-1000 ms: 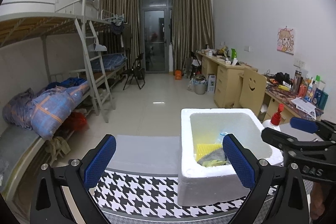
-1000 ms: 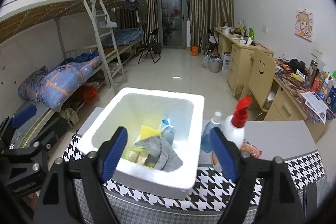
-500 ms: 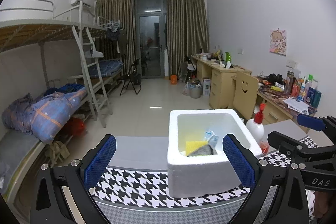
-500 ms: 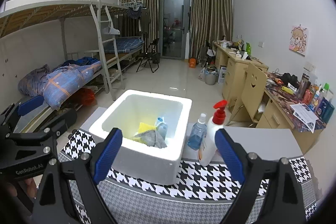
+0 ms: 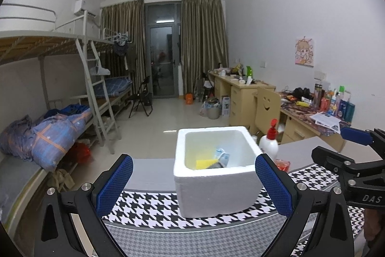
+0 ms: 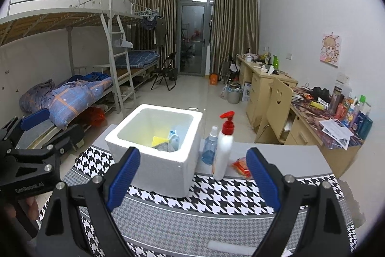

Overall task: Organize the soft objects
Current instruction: 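Move both tools from the box toward the white foam stick and paper towels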

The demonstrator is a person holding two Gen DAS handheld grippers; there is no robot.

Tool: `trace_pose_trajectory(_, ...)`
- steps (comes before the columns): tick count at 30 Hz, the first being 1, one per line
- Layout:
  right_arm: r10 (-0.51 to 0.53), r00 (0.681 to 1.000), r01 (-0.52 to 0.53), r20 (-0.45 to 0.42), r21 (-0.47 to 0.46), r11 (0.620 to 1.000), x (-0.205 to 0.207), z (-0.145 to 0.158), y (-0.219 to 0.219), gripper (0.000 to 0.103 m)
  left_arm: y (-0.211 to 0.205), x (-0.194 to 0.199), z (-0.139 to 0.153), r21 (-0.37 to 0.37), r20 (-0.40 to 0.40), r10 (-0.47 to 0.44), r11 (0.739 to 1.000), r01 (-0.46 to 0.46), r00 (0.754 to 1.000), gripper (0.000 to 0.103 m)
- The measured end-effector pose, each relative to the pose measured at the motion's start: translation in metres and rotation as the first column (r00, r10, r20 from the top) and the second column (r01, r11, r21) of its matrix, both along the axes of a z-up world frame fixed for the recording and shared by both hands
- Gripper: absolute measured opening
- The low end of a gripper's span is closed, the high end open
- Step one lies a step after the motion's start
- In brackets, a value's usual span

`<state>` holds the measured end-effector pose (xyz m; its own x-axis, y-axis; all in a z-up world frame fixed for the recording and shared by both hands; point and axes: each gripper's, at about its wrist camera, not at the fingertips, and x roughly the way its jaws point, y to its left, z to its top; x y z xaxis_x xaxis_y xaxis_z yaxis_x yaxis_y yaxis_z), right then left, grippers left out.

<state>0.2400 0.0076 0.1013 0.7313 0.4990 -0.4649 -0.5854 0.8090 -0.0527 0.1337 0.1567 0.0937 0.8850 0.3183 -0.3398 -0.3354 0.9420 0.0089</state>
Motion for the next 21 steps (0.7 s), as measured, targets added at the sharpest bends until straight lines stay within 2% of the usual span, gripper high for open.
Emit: trace_pose_trajectory(21,-0.112,0.993,0.112,0.035,0.018,0.994,-0.036,-0.008,-0.067,0.093,-0.063,-0.025,-0.009,0.005,0.03,-0.174,0.985,0.174,0.984,0.102)
